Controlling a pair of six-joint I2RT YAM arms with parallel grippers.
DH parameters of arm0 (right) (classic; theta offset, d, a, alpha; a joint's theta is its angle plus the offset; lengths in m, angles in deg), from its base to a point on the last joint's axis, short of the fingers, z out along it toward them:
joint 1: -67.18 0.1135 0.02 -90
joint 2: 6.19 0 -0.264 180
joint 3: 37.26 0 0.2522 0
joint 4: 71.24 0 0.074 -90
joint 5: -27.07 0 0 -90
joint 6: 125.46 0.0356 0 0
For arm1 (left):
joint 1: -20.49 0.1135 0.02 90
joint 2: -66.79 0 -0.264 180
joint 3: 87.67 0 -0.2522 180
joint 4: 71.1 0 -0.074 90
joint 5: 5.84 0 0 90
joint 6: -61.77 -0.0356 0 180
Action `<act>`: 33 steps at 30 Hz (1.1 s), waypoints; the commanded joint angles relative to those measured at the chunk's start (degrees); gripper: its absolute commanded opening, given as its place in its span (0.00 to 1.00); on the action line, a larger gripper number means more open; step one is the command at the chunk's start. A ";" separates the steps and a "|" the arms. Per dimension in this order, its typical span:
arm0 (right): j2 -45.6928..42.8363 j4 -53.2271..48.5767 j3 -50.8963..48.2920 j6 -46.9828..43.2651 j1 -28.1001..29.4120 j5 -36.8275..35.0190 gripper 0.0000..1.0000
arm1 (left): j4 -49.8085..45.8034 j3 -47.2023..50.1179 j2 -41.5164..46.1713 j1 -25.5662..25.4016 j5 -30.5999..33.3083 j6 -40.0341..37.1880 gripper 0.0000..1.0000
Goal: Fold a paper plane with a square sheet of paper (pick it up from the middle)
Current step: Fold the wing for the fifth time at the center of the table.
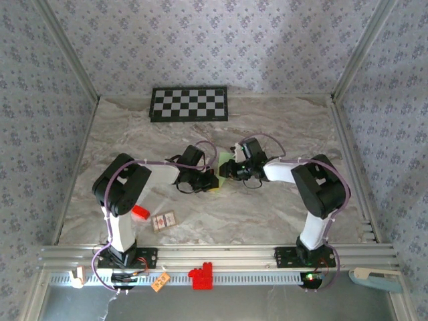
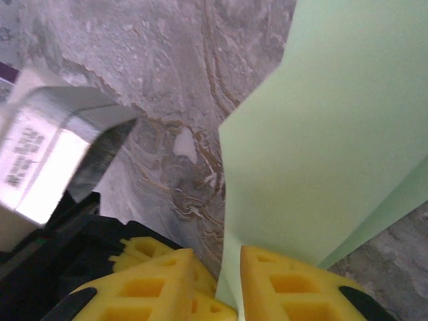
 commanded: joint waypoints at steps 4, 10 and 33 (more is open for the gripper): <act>3.19 -2.05 2.60 -1.49 0.39 1.19 0.25 | -2.53 0.50 -1.90 0.41 0.40 -0.11 0.06; 4.66 -4.26 3.77 -1.80 0.43 0.08 0.24 | -2.62 0.63 -1.90 0.42 0.39 -0.19 0.06; 6.29 -15.06 6.76 3.01 1.31 -9.36 0.20 | -10.86 -0.51 11.78 0.85 6.97 -2.16 0.25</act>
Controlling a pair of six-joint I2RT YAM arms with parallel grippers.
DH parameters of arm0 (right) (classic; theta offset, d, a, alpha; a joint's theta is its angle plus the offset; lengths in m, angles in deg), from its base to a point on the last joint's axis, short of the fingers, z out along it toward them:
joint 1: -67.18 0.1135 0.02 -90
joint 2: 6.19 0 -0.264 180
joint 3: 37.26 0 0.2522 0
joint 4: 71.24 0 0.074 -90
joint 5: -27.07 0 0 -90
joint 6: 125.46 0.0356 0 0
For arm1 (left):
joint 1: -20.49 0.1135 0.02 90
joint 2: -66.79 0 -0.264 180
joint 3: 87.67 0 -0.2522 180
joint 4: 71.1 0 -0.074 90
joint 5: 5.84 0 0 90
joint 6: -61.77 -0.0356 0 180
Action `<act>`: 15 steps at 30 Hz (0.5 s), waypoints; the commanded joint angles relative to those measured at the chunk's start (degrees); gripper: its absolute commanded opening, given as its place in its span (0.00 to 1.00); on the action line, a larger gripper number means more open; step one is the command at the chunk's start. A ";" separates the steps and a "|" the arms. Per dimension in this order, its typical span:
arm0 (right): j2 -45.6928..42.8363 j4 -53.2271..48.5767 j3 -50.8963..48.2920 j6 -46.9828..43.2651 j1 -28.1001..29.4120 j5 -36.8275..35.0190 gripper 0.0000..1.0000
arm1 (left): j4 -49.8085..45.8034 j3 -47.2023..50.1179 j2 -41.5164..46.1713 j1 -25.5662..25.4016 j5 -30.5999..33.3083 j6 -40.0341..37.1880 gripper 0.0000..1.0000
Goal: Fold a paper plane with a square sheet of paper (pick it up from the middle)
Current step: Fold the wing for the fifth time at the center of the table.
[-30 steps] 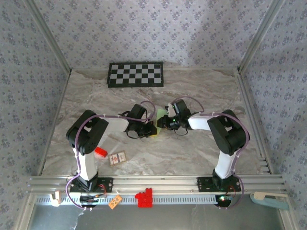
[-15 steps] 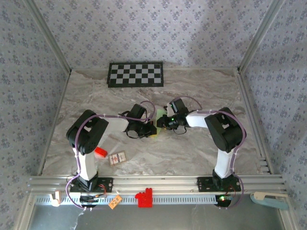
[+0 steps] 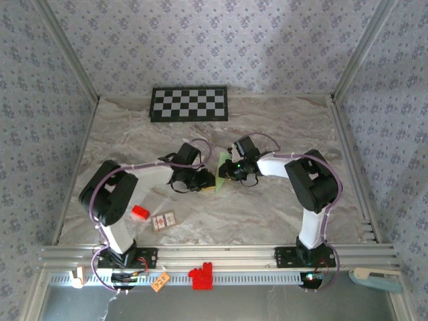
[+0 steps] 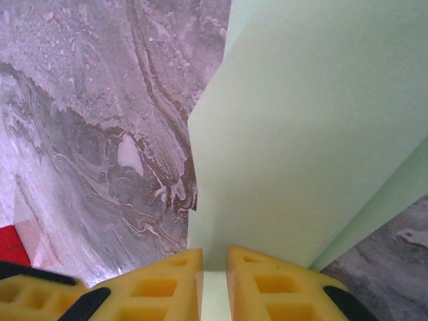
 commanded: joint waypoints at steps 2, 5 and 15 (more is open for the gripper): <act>2.18 -4.72 0.34 3.27 0.24 -4.66 0.19 | 1.14 -1.30 2.36 0.17 0.90 -0.19 0.24; 2.53 -4.79 0.66 4.01 0.39 -4.48 0.18 | 5.81 -1.25 0.62 -0.57 -2.07 1.03 0.21; 3.47 -6.40 1.87 4.64 0.40 -4.21 0.15 | 6.75 -4.93 -6.34 -1.42 -4.88 -0.06 0.08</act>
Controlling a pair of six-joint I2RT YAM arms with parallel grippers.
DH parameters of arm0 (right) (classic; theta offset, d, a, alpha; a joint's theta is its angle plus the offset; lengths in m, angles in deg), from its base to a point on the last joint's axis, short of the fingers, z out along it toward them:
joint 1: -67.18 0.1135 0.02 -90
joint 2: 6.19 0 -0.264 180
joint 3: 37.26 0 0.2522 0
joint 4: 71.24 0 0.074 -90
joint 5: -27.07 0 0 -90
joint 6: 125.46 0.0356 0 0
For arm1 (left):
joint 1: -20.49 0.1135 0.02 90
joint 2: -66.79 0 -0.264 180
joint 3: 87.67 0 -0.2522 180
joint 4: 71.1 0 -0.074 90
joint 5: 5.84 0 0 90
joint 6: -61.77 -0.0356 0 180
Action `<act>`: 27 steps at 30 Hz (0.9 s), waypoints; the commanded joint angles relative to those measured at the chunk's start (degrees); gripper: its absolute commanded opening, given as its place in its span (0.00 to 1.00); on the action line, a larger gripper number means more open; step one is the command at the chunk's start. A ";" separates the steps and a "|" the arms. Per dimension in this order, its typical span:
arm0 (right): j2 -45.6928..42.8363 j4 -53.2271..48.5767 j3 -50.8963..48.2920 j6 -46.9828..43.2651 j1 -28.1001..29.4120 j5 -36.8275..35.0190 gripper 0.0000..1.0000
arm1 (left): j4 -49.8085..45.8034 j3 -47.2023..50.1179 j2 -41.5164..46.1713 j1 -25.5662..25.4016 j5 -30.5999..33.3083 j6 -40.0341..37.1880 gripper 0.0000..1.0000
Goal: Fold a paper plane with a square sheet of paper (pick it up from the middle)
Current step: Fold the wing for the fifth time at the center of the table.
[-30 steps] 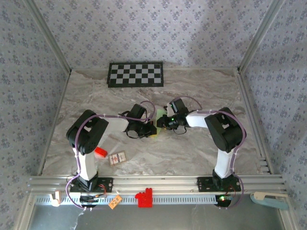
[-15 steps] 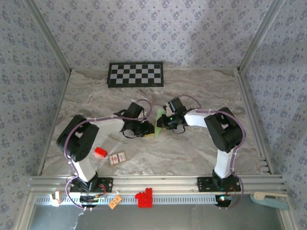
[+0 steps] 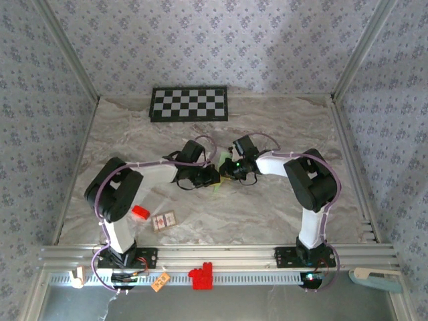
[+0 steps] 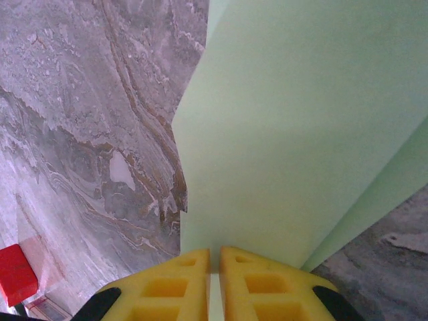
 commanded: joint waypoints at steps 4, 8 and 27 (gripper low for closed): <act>2.77 -4.71 0.18 1.03 0.25 -3.14 0.14 | -2.04 -2.54 -3.17 -0.13 -1.20 -2.00 0.07; 2.96 -4.90 0.26 1.04 0.26 -3.06 0.14 | -4.53 -2.59 -4.28 -0.13 -0.02 -3.08 0.06; 4.02 -8.23 0.81 1.51 0.02 -4.64 0.14 | -12.27 4.26 -1.73 -0.77 4.09 -6.13 0.03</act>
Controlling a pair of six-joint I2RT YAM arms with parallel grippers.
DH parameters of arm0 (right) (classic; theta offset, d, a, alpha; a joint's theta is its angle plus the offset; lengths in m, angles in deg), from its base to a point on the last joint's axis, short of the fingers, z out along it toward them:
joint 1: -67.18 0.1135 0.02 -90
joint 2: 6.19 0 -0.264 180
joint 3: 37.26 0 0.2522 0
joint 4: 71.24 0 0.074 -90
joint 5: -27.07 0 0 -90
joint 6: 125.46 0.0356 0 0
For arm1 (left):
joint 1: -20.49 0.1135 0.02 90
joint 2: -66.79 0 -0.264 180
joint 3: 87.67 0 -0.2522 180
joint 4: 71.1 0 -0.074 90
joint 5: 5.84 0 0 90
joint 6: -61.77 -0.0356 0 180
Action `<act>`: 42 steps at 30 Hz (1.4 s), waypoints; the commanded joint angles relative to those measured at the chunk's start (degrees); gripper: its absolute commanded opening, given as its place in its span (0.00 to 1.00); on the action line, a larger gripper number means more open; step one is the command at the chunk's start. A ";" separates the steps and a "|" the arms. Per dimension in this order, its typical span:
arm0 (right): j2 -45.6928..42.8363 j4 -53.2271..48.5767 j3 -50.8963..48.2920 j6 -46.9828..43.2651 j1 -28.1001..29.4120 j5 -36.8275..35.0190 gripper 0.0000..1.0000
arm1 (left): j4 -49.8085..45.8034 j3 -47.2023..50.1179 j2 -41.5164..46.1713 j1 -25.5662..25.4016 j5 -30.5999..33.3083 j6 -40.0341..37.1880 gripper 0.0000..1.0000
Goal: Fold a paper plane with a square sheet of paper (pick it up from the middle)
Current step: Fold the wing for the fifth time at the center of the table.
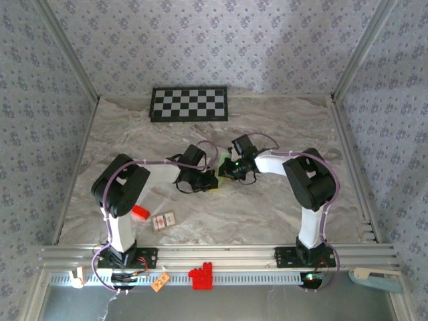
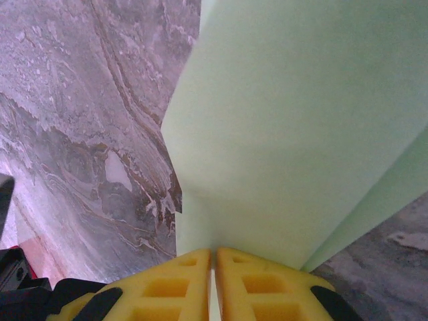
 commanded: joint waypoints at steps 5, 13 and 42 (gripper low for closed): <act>2.67 -5.03 -1.57 2.02 -0.11 -5.29 0.14 | -14.74 3.95 4.13 -1.66 5.86 -3.94 0.03; 1.74 -2.12 -3.79 4.74 0.24 -3.95 0.14 | -14.00 0.72 12.12 -1.36 6.02 -3.34 0.06; 1.22 1.71 -4.51 7.52 0.15 0.47 0.14 | -4.11 -4.29 -1.10 -0.25 7.86 1.74 0.00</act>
